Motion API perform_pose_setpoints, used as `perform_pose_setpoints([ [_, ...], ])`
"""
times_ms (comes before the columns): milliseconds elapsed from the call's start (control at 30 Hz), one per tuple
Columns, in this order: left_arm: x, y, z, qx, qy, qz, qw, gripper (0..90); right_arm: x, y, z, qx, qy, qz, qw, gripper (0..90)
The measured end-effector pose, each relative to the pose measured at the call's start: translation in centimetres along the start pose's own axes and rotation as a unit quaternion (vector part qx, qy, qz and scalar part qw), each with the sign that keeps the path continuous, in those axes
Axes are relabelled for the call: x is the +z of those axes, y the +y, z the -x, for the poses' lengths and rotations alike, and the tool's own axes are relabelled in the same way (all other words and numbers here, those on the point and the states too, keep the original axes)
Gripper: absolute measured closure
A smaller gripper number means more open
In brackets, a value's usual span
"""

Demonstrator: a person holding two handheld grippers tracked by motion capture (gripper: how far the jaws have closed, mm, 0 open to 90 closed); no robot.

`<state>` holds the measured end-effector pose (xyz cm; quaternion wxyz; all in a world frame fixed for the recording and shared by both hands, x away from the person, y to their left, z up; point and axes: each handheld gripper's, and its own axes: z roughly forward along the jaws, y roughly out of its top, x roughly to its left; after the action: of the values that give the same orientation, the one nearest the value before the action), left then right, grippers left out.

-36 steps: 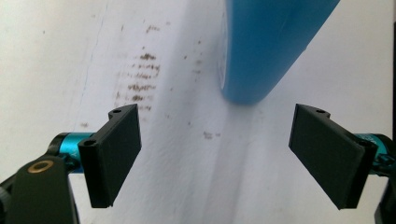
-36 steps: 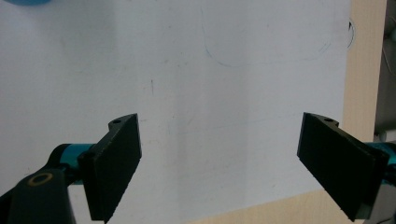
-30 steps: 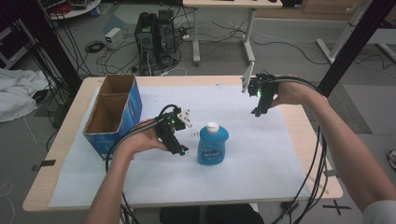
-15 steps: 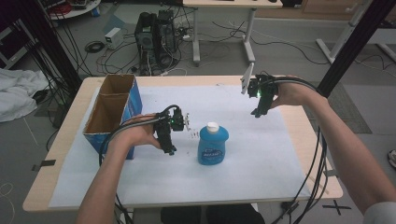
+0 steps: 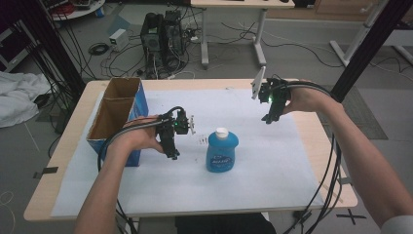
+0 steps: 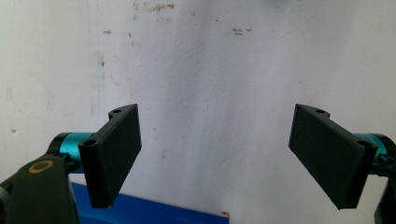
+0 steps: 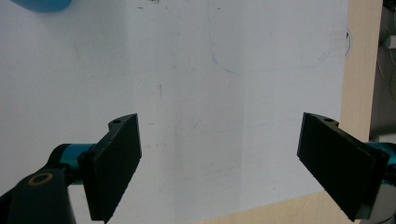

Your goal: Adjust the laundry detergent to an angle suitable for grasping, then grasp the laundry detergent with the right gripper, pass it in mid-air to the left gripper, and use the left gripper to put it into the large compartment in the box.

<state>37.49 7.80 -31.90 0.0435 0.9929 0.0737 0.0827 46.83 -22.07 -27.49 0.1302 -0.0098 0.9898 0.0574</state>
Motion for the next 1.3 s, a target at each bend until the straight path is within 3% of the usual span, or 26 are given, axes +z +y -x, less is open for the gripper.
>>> perform_pose_setpoints([
  [400,-0.1,0.0,0.0,0.002,0.0,-0.001,1.0,17.0,0.0,-0.4,-0.9,0.006,0.005,0.01,0.9999,12.9],
  [500,0.1,0.0,-0.1,-0.004,0.001,0.005,1.0,17.0,0.1,-0.4,-1.7,0.031,0.005,0.027,0.9991,12.9],
  [533,0.2,0.0,0.0,-0.006,0.002,0.006,1.0,17.0,0.0,-0.6,-1.7,0.011,0.006,0.025,0.9996,12.9],
  [567,0.2,0.1,-0.1,-0.004,0.0,0.004,1.0,17.0,0.1,-0.5,-2.1,0.03,0.007,0.03,0.9991,12.9],
  [600,0.3,0.1,0.0,-0.005,0.0,0.006,1.0,17.0,0.1,-0.6,-2.3,0.033,0.007,0.034,0.9989,12.9],
  [633,0.3,0.1,0.0,-0.003,0.0,0.006,1.0,17.0,0.3,-0.8,-2.6,0.039,0.007,0.049,0.998,12.9],
  [867,0.5,0.2,0.0,-0.004,-0.003,0.007,1.0,17.0,0.9,-1.0,-4.4,0.049,0.033,0.083,0.9948,12.9],
  [1167,0.4,0.0,0.1,-0.002,0.003,0.008,1.0,17.1,1.3,-0.2,-6.7,0.033,0.057,0.117,0.991,12.9],
  [1300,0.4,-0.2,0.2,-0.009,-0.001,0.011,0.9999,17.0,1.4,-0.2,-7.5,0.038,0.074,0.157,0.9841,12.9],
])
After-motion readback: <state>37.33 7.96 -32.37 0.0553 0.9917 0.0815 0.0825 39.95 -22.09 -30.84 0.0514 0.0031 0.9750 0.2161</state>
